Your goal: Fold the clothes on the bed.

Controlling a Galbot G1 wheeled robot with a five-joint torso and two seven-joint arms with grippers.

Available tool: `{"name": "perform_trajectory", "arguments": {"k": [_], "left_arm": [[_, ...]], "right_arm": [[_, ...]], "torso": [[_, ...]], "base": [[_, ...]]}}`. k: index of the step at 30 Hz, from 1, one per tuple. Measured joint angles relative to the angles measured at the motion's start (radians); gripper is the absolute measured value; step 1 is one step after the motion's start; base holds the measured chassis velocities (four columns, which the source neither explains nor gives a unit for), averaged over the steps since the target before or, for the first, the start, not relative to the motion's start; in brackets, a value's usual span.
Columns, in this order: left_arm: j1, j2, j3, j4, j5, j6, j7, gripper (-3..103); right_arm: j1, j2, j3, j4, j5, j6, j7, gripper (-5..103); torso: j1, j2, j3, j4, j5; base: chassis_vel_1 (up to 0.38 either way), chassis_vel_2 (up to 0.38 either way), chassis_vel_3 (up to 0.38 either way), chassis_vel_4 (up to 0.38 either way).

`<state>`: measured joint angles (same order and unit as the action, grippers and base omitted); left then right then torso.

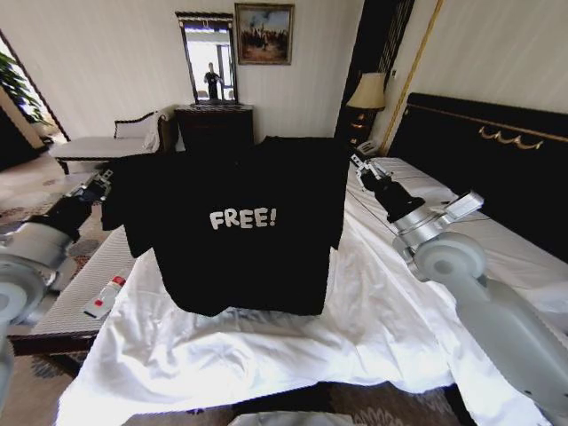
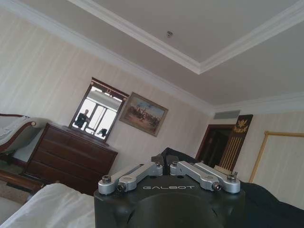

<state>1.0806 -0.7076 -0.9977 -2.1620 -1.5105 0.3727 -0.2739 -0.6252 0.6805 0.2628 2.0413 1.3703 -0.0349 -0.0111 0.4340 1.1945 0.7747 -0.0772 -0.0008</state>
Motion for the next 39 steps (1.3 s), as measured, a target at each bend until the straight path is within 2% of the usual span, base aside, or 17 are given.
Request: {"name": "perform_trajectory", "arguments": {"k": [4, 5, 8, 13, 16, 21, 24, 26, 28, 30, 32, 33, 35, 36, 37, 38, 39], "left_arm": [[-0.173, 0.063, 0.13, 0.167, 0.002, -0.012, 0.008, 2], [-0.173, 0.063, 0.13, 0.167, 0.002, -0.012, 0.008, 2], [-0.306, 0.09, 0.205, 0.253, -0.014, -0.022, 0.014, 2], [-0.452, 0.125, 0.272, 0.307, -0.067, -0.038, 0.031, 2], [-0.47, 0.14, 0.272, 0.305, -0.083, -0.045, 0.042, 2], [-0.398, 0.168, 0.211, 0.242, -0.101, -0.067, 0.075, 2], [-0.208, 0.147, 0.101, 0.137, -0.086, -0.075, 0.069, 2], [-0.165, 0.139, 0.071, 0.11, -0.085, -0.075, 0.067, 2], [0.0, 0.101, -0.07, -0.024, -0.089, -0.062, 0.06, 2], [0.051, 0.083, -0.12, -0.093, -0.104, -0.055, 0.048, 2], [0.095, 0.061, -0.195, -0.193, -0.16, -0.043, 0.024, 2], [0.095, 0.061, -0.195, -0.193, -0.16, -0.043, 0.024, 2], [0.11, 0.059, -0.273, -0.258, -0.243, -0.033, 0.005, 2], [0.11, 0.066, -0.311, -0.279, -0.289, -0.03, -0.008, 2], [0.11, 0.066, -0.311, -0.279, -0.289, -0.03, -0.008, 2], [0.102, 0.088, -0.369, -0.301, -0.363, -0.029, -0.027, 2], [0.1, 0.092, -0.378, -0.304, -0.376, -0.029, -0.03, 2]], "right_arm": [[0.266, 0.124, -0.26, -0.229, 0.004, 0.036, 0.012, 0], [0.266, 0.124, -0.26, -0.229, 0.004, 0.036, 0.012, 0], [0.409, 0.195, -0.367, -0.336, 0.007, 0.064, 0.011, 0], [0.511, 0.231, -0.402, -0.375, 0.023, 0.084, -0.046, 0], [0.528, 0.227, -0.397, -0.361, 0.034, 0.089, -0.073, 0], [0.492, 0.18, -0.34, -0.248, 0.068, 0.088, -0.099, 0], [0.337, 0.116, -0.252, -0.116, 0.063, 0.049, -0.07, 0], [0.299, 0.103, -0.236, -0.09, 0.061, 0.044, -0.064, 0], [0.14, 0.032, -0.157, 0.031, 0.056, 0.036, -0.056, 0], [0.054, -0.009, -0.085, 0.096, 0.056, 0.036, -0.057, 0], [-0.108, -0.063, 0.079, 0.198, 0.062, 0.035, -0.063, 0], [-0.108, -0.063, 0.079, 0.198, 0.062, 0.035, -0.063, 0], [-0.238, -0.093, 0.218, 0.272, 0.081, 0.03, -0.066, 0], [-0.271, -0.106, 0.274, 0.3, 0.097, 0.023, -0.067, 0], [-0.271, -0.106, 0.274, 0.3, 0.097, 0.023, -0.067, 0], [-0.3, -0.124, 0.359, 0.343, 0.132, 0.007, -0.065, 0], [-0.304, -0.129, 0.379, 0.352, 0.142, 0.003, -0.063, 0]], "torso": [[0.001, -0.001, 0.0, 0.0004, 0.0002], [0.001, -0.001, 0.0, 0.0004, 0.0002], [0.001, -0.001, 0.001, 0.0011, -0.0006], [0.001, -0.001, 0.0, 0.0003, -0.0003], [0.0, 0.0, 0.0, 0.0003, 0.0006], [0.0, 0.0, 0.0, 0.0001, 0.0003], [0.0, 0.0, 0.0, 0.0002, -0.0003], [0.0, 0.0, 0.0, 0.0002, -0.0005], [0.0, 0.0, 0.0, 0.0002, 0.0006], [0.0, 0.0, 0.0, 0.0009, 0.0007], [0.0, 0.0, 0.0, 0.0, 0.0001], [0.0, 0.0, 0.0, 0.0, 0.0001], [-0.001, 0.0, 0.0, -0.0007, 0.0009], [-0.001, 0.0, 0.0, -0.0003, 0.0008], [-0.001, 0.0, 0.0, -0.0003, 0.0008], [0.0, 0.0, 0.0, 0.0, 0.0005], [0.0, 0.0, 0.0, 0.0001, 0.0005]], "base": [[0.0, 0.0, 0.0, 0.0], [0.0, 0.0, 0.0, 0.0], [0.0, 0.0, 0.0, 0.0], [0.0, 0.0, 0.0, 0.0], [0.0, 0.0, 0.0, 0.0], [0.0, 0.0, 0.0, 0.0], [0.0, 0.0, 0.0, 0.0], [0.0, 0.0, 0.0, 0.0], [0.0, 0.0, 0.0, 0.0], [0.0, 0.0, 0.0, 0.0], [0.0, 0.0, 0.0, 0.0], [0.0, 0.0, 0.0, 0.0], [0.0, 0.0, 0.0, 0.0], [0.0, 0.0, 0.0, 0.0], [0.0, 0.0, 0.0, 0.0], [0.0, 0.0, 0.0, 0.0], [0.0, 0.0, 0.0, 0.0]]}}
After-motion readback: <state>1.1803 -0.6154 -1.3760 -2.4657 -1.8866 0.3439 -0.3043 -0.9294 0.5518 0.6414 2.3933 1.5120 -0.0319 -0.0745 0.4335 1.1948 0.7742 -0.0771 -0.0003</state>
